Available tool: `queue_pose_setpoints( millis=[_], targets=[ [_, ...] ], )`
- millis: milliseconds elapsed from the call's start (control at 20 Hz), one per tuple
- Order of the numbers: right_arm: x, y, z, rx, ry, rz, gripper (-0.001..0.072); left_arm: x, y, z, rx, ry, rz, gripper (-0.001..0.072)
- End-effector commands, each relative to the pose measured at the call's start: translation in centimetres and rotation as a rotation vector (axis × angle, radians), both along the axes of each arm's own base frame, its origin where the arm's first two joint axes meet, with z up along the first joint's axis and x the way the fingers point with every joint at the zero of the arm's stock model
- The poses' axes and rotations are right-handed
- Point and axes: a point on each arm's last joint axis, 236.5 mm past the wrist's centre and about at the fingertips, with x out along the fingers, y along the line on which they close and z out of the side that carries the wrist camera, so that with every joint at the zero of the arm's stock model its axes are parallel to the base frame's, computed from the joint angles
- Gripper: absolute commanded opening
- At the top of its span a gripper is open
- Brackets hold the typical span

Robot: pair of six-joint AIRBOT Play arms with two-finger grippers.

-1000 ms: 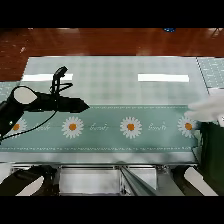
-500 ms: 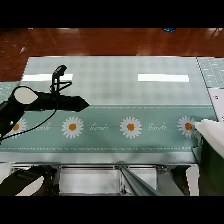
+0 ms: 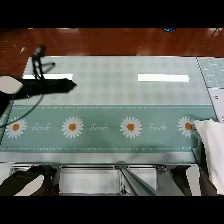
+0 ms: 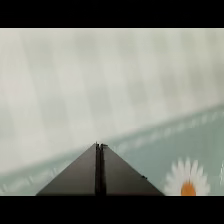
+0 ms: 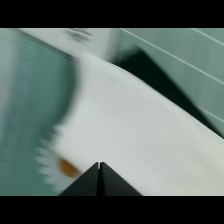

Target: Fold the shirts.

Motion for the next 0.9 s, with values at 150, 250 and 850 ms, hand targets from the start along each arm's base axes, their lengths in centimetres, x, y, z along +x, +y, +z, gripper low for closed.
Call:
queue_pose_setpoints(
  millis=[150,250,850],
  targets=[
    [21.4,24.6,6.2,-0.024,-0.354,0.837,0.0022,4.7,2.4,15.2,0.076,-0.249,0.017,0.0019],
    [22.5,33.0,-1.2,-0.155,-0.147,1.074,0.0022,3.4,4.2,10.8,0.173,-0.080,0.042,0.0019],
    [18.7,30.2,-14.9,-0.198,0.450,0.945,0.0022,-0.4,6.8,-5.6,0.264,0.247,0.105,0.0020]
  ],
)
